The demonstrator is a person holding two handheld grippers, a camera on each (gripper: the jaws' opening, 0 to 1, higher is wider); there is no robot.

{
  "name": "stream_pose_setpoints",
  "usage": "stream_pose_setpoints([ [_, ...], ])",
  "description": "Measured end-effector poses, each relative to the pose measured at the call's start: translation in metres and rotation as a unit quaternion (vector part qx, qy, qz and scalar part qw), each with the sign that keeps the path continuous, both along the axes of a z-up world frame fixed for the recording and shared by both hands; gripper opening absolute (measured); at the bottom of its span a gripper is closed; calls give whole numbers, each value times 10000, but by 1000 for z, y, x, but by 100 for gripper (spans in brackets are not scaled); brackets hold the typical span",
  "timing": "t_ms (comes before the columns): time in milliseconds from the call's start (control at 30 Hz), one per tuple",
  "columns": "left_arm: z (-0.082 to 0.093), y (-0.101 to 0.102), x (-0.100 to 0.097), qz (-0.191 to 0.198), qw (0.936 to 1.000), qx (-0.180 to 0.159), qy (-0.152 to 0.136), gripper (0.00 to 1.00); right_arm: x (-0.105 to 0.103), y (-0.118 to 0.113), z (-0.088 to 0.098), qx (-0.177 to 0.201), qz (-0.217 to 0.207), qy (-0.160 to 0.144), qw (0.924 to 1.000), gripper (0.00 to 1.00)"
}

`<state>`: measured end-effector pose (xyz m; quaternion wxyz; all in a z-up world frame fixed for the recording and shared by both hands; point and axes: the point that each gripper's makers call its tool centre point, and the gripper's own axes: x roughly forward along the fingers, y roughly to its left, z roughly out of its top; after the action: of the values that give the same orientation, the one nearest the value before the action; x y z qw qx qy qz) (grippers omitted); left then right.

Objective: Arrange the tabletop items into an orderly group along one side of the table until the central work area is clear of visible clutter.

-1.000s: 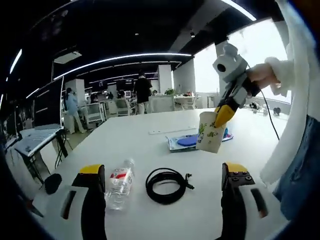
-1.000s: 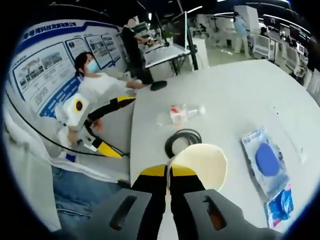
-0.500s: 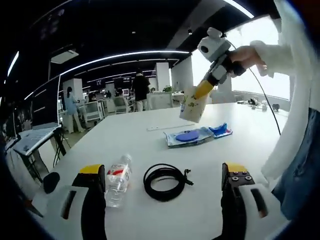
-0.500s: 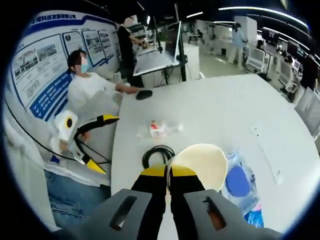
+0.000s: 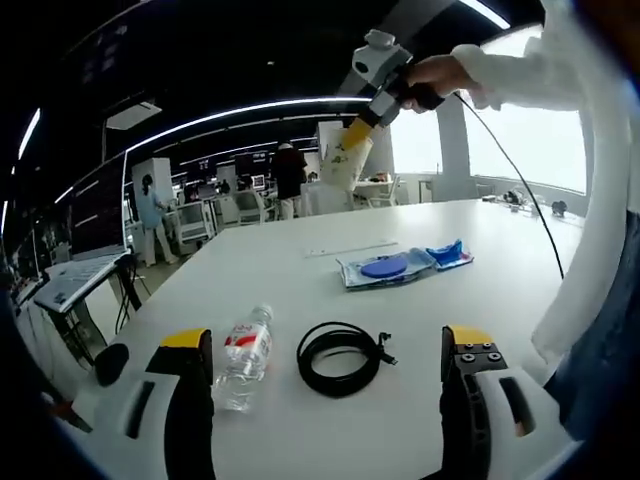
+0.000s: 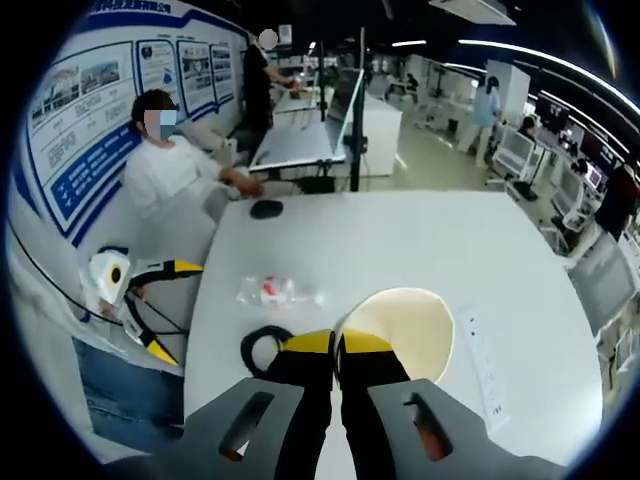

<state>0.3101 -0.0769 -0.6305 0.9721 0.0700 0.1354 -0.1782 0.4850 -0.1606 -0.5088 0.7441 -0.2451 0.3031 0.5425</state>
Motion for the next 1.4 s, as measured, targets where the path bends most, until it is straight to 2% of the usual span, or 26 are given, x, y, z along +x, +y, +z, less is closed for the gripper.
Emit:
stream_pose_setpoints([
  [100, 0, -1, -1, -13, 10000, 69, 4, 98, 6, 8, -9, -91, 60, 74, 9999, 0],
  [200, 2, 2, -1, 47, 10000, 47, -72, 98, 14, 11, -33, -409, 112, 168, 9990, 0],
  [300, 0, 3, -1, 66, 10000, 30, -2, 97, 22, 8, -55, -751, 149, 165, 9969, 0],
  [367, -3, 3, -1, 71, 9999, 91, 43, 96, 28, 10, -66, -827, 151, 206, 9962, 0],
  [500, 0, 10, 1, 209, 9995, 203, -101, 97, 51, 11, -98, -959, 31, 444, 9944, 0],
  [600, -1, 13, 2, 290, 9993, 216, -81, 97, 58, 8, -116, -1071, -185, 637, 9920, 0],
  [767, -11, 12, 2, 270, 9990, 334, 91, 96, 66, 8, -130, -1061, -145, 617, 9923, 0],
  [1100, -14, 17, 1, 378, 9985, 350, 195, 94, 80, -6, -166, -1471, -96, 628, 9871, 0],
  [1400, -19, 17, 0, 360, 9980, 412, 307, 93, 83, 2, -182, -1520, -71, 637, 9863, 0],
])
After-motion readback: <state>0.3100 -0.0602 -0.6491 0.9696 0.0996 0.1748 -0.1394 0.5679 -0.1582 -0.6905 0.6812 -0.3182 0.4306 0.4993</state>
